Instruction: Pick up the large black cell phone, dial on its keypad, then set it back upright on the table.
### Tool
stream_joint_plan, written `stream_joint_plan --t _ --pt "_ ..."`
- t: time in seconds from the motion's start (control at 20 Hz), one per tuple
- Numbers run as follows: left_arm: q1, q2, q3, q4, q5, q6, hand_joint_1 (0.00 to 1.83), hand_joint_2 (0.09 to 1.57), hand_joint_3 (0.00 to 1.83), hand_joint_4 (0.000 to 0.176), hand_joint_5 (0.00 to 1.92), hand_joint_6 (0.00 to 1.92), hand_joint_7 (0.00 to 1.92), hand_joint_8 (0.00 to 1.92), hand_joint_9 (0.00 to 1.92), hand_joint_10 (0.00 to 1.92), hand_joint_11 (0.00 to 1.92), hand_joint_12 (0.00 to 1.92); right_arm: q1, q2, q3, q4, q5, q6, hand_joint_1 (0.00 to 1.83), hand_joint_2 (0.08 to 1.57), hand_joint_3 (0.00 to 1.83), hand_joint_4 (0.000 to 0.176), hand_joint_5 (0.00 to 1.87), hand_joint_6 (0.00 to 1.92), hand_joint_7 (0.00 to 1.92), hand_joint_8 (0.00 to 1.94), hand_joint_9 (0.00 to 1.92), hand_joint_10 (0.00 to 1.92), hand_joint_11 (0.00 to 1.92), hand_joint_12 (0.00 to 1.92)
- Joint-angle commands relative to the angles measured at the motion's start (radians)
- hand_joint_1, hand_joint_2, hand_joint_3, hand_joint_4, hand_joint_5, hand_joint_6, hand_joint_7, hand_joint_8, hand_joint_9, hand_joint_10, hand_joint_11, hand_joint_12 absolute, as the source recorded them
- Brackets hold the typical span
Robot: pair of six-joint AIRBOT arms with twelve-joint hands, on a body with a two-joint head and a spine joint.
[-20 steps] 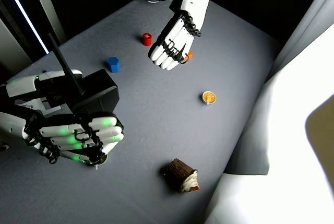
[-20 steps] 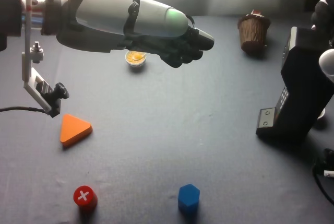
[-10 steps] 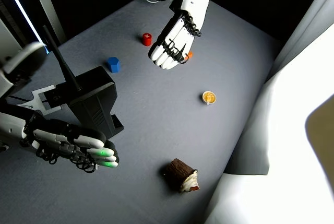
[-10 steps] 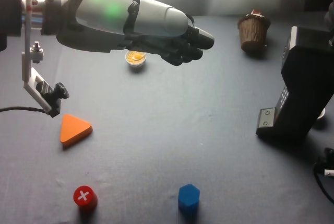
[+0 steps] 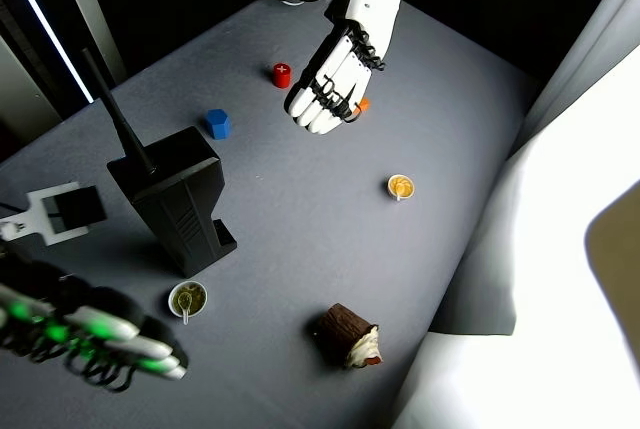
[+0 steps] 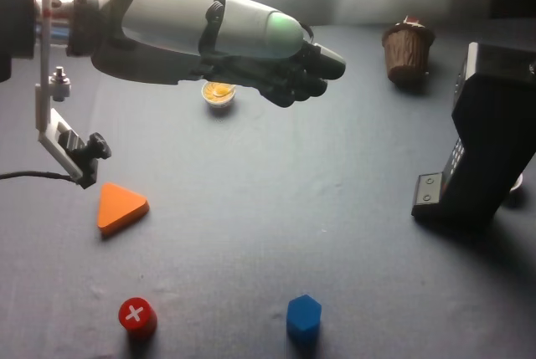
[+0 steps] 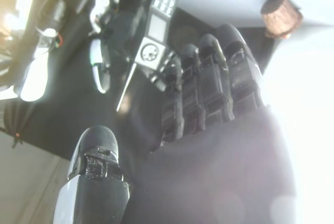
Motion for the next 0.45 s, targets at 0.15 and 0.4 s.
stream_joint_plan --t 0.15,0.4 --pt "-0.030 0.006 0.013 -0.064 -0.024 -0.017 0.00 1.20 0.00 0.060 0.23 0.00 0.27 0.00 0.22 0.00 0.00 0.56 -0.087 0.124 -0.061 -0.023 0.120 -0.058 0.05 0.83 0.00 0.111 0.00 0.00 0.00 0.00 0.00 0.00 0.00 0.00" --pt "-0.052 0.004 0.014 -0.063 -0.025 -0.034 0.00 1.20 0.00 0.056 0.24 0.00 0.26 0.00 0.21 0.00 0.00 0.53 -0.212 0.297 -0.222 0.013 0.120 -0.107 0.08 0.84 0.00 0.106 0.00 0.00 0.00 0.00 0.00 0.00 0.00 0.00"
